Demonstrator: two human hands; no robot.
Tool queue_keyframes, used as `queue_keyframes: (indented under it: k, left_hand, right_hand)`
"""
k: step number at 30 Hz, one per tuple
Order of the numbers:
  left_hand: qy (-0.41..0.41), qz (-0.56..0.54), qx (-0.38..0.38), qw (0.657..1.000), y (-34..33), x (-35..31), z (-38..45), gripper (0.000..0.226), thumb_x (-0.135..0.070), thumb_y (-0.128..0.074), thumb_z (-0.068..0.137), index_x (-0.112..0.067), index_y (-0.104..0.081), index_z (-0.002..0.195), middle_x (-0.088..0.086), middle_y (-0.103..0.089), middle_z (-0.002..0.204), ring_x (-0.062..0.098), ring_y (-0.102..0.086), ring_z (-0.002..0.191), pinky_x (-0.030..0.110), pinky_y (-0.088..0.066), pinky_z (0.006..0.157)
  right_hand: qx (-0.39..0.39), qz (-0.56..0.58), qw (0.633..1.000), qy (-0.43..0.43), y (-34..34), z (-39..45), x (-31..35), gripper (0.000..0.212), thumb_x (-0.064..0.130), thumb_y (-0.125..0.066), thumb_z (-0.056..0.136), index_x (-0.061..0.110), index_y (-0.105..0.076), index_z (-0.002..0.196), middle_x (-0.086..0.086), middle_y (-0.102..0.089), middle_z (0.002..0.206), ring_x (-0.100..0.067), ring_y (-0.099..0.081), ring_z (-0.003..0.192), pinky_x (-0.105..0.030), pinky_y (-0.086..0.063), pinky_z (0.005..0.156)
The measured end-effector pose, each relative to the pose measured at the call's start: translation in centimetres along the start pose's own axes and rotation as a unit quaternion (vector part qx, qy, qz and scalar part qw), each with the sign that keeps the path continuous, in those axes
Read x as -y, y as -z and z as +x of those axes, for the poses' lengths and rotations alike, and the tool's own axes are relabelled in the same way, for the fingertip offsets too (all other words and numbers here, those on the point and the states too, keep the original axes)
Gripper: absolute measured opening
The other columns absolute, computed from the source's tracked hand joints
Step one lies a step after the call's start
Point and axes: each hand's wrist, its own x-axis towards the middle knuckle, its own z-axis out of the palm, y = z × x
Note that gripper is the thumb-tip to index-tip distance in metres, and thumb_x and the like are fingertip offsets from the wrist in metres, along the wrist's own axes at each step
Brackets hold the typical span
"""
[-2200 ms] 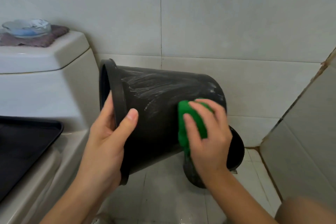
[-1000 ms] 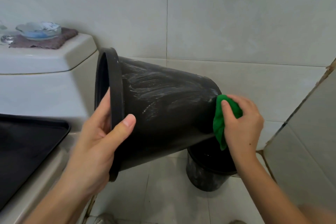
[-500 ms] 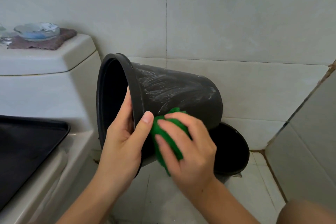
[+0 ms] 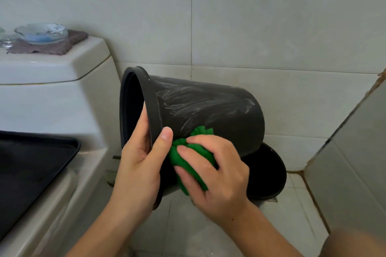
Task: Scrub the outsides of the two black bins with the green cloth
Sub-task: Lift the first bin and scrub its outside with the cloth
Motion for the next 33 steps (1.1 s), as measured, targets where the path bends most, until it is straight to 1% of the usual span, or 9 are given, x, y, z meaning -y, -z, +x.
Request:
queue_keyframes:
  k: [5, 8, 11, 16, 18, 21, 26, 30, 33]
  left_hand:
    - [0.003, -0.019, -0.014, 1.000, 0.6, -0.3, -0.1, 0.054, -0.018, -0.048, 0.093, -0.020, -0.044, 0.147, -0.001, -0.060, 0.139, 0.018, -0.054, 0.132, 0.042, -0.038, 0.114]
    - [0.007, -0.021, -0.022, 1.000, 0.9, -0.8, -0.1, 0.051, -0.019, -0.047, 0.093, -0.023, -0.048, 0.144, -0.003, -0.061, 0.138, 0.016, -0.055, 0.131, 0.038, -0.040, 0.111]
    - [0.009, -0.016, -0.021, 1.000, 1.1, -1.2, 0.0, 0.052, -0.019, -0.047, 0.092, -0.023, -0.048, 0.143, -0.004, -0.062, 0.137, 0.015, -0.055, 0.130, 0.033, -0.041, 0.109]
    - [0.015, -0.010, -0.006, 1.000, 1.5, -1.8, -0.2, 0.051, -0.018, -0.047, 0.092, -0.022, -0.049, 0.143, -0.004, -0.063, 0.135, 0.015, -0.057, 0.128, 0.031, -0.044, 0.106]
    - [0.019, -0.013, -0.008, 1.000, 1.5, -1.9, -0.3, 0.052, -0.018, -0.047, 0.090, -0.022, -0.050, 0.142, -0.005, -0.064, 0.134, 0.014, -0.057, 0.127, 0.029, -0.045, 0.105]
    - [0.024, -0.019, -0.003, 1.000, 1.5, -1.9, -0.3, 0.054, -0.016, -0.047, 0.090, -0.018, -0.048, 0.144, -0.002, -0.062, 0.137, 0.016, -0.055, 0.130, 0.033, -0.041, 0.108]
    - [0.046, -0.012, -0.002, 0.999, 1.8, -2.0, -0.2, 0.053, -0.016, -0.049, 0.089, -0.019, -0.050, 0.142, -0.001, -0.064, 0.134, 0.018, -0.057, 0.128, 0.033, -0.044, 0.106]
    - [0.070, 0.005, -0.008, 0.997, 2.9, -2.8, 0.8, 0.057, -0.006, -0.056, 0.078, -0.020, -0.057, 0.133, 0.002, -0.071, 0.123, 0.019, -0.065, 0.117, 0.032, -0.051, 0.099]
    - [0.120, 0.031, -0.070, 0.990, 3.3, -2.6, 1.2, 0.056, 0.003, -0.055, 0.056, -0.015, -0.060, 0.109, 0.006, -0.073, 0.103, 0.023, -0.068, 0.100, 0.035, -0.056, 0.083]
  right_hand:
    - [-0.037, -0.014, 0.994, -0.103, 0.4, -0.2, -2.6, 0.025, 0.032, -0.061, 0.095, 0.015, -0.060, 0.114, -0.014, -0.065, 0.109, -0.025, -0.063, 0.101, -0.029, -0.051, 0.092]
    - [-0.033, -0.014, 0.986, -0.165, 0.6, -0.2, -3.7, 0.033, 0.041, -0.057, 0.095, 0.018, -0.057, 0.119, -0.012, -0.060, 0.118, -0.025, -0.058, 0.110, -0.032, -0.049, 0.095]
    - [-0.013, -0.034, 0.979, -0.203, 1.0, -0.4, -4.5, 0.042, 0.041, -0.059, 0.093, 0.017, -0.054, 0.126, -0.010, -0.058, 0.125, -0.020, -0.054, 0.118, -0.022, -0.042, 0.102]
    - [-0.076, 0.030, 0.895, -0.438, 2.3, 1.0, -6.2, 0.059, 0.035, -0.074, 0.084, 0.019, -0.048, 0.136, 0.006, -0.054, 0.127, -0.004, -0.053, 0.113, -0.004, -0.041, 0.090]
    - [-0.085, 0.055, 0.866, -0.490, 2.9, 1.7, -6.8, 0.061, 0.033, -0.077, 0.081, 0.022, -0.049, 0.134, 0.009, -0.055, 0.123, -0.003, -0.055, 0.109, -0.005, -0.043, 0.084]
    - [-0.062, 0.086, 0.842, -0.529, 3.3, 2.1, -7.7, 0.052, 0.033, -0.079, 0.078, 0.027, -0.054, 0.122, 0.019, -0.057, 0.105, 0.008, -0.057, 0.093, -0.005, -0.046, 0.072]
    - [-0.047, 0.138, 0.818, -0.556, 3.5, 1.6, -9.2, 0.021, 0.025, -0.081, 0.077, 0.024, -0.063, 0.086, 0.005, -0.065, 0.079, -0.010, -0.063, 0.073, -0.029, -0.049, 0.067]
    - [-0.099, 0.153, 0.798, -0.574, 3.2, 0.8, -9.2, 0.020, 0.021, -0.081, 0.077, 0.021, -0.063, 0.084, 0.005, -0.064, 0.075, -0.009, -0.061, 0.067, -0.030, -0.049, 0.066]
    - [-0.113, 0.140, 0.801, -0.571, 3.0, 0.4, -8.9, 0.022, 0.021, -0.081, 0.077, 0.020, -0.062, 0.086, 0.005, -0.062, 0.076, -0.006, -0.060, 0.066, -0.028, -0.047, 0.064]
